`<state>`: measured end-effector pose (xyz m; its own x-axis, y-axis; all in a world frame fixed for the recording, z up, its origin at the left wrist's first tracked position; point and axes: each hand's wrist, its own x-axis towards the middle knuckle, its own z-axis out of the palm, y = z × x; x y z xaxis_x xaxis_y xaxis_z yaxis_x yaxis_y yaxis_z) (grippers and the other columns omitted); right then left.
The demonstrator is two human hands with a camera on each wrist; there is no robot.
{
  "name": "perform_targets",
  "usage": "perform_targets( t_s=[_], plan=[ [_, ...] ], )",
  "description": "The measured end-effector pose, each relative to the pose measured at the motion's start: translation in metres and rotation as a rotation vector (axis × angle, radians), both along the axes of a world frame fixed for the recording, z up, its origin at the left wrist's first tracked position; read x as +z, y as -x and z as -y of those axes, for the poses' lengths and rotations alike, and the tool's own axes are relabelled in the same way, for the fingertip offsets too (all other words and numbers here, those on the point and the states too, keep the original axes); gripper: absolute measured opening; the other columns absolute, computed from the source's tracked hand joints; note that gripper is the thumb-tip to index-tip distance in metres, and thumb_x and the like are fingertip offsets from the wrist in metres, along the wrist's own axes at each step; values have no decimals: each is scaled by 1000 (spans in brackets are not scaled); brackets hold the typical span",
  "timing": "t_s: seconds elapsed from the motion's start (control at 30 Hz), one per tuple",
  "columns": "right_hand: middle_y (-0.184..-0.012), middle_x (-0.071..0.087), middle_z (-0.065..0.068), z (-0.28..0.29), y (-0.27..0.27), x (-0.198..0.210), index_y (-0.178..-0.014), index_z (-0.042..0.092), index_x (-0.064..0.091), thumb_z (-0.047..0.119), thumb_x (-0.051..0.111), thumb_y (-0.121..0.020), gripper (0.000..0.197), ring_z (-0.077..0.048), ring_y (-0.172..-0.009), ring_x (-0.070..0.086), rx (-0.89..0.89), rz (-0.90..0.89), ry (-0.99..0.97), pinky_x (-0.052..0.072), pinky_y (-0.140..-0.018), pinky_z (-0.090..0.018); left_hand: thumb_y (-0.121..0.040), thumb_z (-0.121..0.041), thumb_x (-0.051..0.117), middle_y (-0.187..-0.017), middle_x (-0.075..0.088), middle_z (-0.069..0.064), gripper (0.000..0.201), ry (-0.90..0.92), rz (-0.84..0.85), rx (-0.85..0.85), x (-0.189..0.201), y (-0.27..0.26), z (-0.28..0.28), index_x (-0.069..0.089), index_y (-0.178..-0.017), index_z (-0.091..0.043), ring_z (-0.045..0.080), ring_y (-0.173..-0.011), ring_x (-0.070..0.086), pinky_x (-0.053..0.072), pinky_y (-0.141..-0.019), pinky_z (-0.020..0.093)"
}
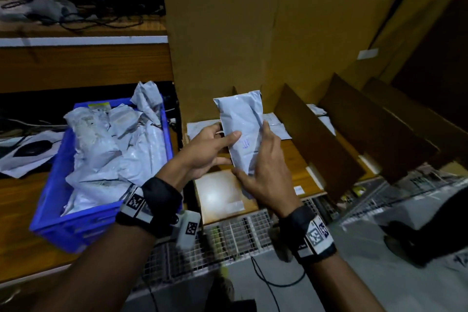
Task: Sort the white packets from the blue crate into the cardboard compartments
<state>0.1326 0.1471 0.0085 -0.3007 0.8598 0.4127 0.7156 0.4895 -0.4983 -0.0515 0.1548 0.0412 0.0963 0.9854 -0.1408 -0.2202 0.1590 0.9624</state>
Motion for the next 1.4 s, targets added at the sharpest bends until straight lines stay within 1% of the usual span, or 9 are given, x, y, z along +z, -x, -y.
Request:
perform_targets(
  t_s=[0.23,0.37,0.5,0.6,0.73,0.87,1.07,1.23,1.4],
  plan=[
    [-153,33,-15,0,-52,15,-168,14,-3,38,81,-77,126,-38,-128,48,-101,99,-78,53,-93,-52,-107,-34,61,-135,72,6,43,-23,-6,-92,12,-35,-6,57,-144,-13,30,-122,71,58,-101,52],
    [-154,31,-13,-20,-74,17,-168,17,-5,36,80,-78,125,-35,-127,47,-116,100,-64,54,-92,-51,-106,-37,63,-126,72,8,32,-26,-71,-24,11,-47,-27,65,-128,-14,32,-120,71,60,-100,49],
    [-153,31,-12,-55,-102,10,-168,19,-4,37,80,-78,125,-35,-124,47,-130,97,-24,55,-88,-52,-106,-32,64,-113,77,4,17,-20,-243,69,1,-60,-57,66,-118,-21,21,-108,75,59,-96,41],
    [-151,34,-12,-97,-131,1,-167,19,-2,37,81,-77,124,-38,-125,47,-139,91,-1,54,-89,-52,-103,-32,68,-108,75,-1,16,-33,-522,144,-11,-72,-88,65,-118,-26,20,-109,71,58,-95,42],
    [-145,37,-17,-162,-170,-13,-167,15,3,34,82,-78,121,-42,-127,46,-135,70,52,51,-94,-53,-102,-35,68,-128,65,-2,36,-93,-1026,185,-35,-90,-140,61,-135,-23,19,-118,62,50,-96,32],
    [-144,38,-19,-217,-191,-29,-167,10,6,33,83,-77,120,-43,-123,47,-93,74,93,50,-93,-54,-103,-37,64,-160,42,10,62,-92,-1315,142,-61,-106,-192,43,-156,-14,31,-146,41,37,-118,41],
    [-147,35,-14,-272,-195,-39,-167,16,4,33,84,-77,121,-41,-127,47,-45,134,180,51,-92,-51,-103,-37,64,-176,12,8,82,17,-1484,64,-84,-118,-233,17,-167,-16,31,-161,14,26,-128,53],
    [-151,36,-14,-299,-186,-52,-166,19,5,32,85,-72,125,-43,-132,48,34,146,217,52,-101,-57,-102,-34,65,-176,10,9,88,87,-1514,52,-95,-111,-250,10,-168,-16,32,-162,11,26,-127,54],
    [-153,36,-9,-310,-174,-58,-167,22,1,33,84,-76,124,-39,-132,47,103,81,229,53,-98,-59,-103,-35,62,-175,14,14,85,108,-1519,54,-101,-100,-269,12,-167,-9,34,-161,13,26,-127,52]
  ],
)
